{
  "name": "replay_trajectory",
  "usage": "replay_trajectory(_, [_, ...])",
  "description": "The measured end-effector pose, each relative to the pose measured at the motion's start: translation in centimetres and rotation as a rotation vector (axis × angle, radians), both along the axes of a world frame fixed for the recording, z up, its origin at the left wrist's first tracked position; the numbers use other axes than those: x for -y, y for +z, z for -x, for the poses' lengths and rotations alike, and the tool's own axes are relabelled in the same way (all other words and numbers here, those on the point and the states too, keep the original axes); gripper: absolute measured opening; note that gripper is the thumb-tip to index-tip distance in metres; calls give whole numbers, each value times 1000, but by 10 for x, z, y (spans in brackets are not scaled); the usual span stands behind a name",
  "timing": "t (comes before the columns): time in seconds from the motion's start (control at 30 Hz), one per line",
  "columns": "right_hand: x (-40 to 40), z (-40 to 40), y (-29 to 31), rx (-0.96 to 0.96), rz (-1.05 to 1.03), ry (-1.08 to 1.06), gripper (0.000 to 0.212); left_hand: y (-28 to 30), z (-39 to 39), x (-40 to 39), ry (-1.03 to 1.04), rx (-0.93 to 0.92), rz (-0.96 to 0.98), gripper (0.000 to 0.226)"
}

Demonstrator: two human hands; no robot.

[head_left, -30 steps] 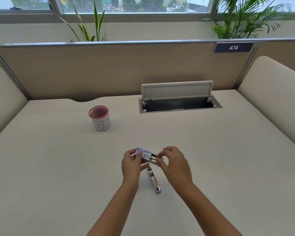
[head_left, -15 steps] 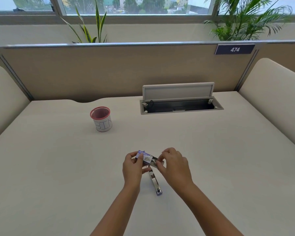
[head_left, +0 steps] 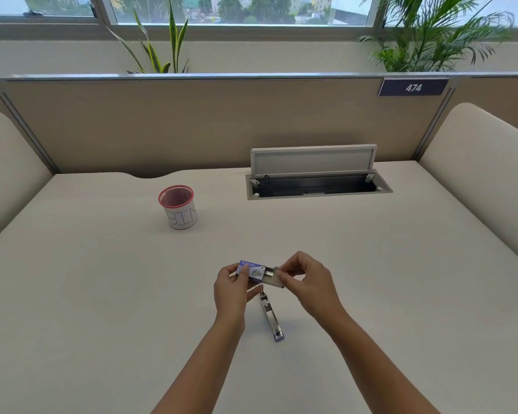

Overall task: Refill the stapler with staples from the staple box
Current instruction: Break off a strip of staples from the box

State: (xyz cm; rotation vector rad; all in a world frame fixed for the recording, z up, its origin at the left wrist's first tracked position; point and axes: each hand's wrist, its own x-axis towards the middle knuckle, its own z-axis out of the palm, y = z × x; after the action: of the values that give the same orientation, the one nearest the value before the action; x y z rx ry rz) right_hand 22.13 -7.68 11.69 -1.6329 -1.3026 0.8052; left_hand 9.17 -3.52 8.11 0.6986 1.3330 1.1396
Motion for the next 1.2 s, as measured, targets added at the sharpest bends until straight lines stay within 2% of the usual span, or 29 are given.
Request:
replay_trajectory(0.23, [1,2,-1,-16,-24,-17,13,1,0,4,0,7,19,15])
replay_trajectory(0.3, [0,-1,1,-167,6,-106,12,2,1,4,8,22,24,13])
replay_trajectory(0.4, [-2,-9,-2,-536,157,-235,12,4,4,4,24,47,28,11])
replay_trajectory(0.47, [-2,-12,-7,-805,276,-246,13,4,5,4,34,53,26,11])
replay_trajectory(0.53, [-2,-11,-13,-939,368,-223,17,4,5,4,40,46,26,14])
replay_trajectory(0.73, [2,0,-21,-1008,456,-78,11,2,3,5,30,23,33,16])
replay_trajectory(1.0, [1,6,-21,-999,426,-72,11,3,2,10,-19,7,20,16])
replay_trajectory(1.2, [0,11,-21,-920,403,-53,10,2,-3,16,-94,-44,-22,19])
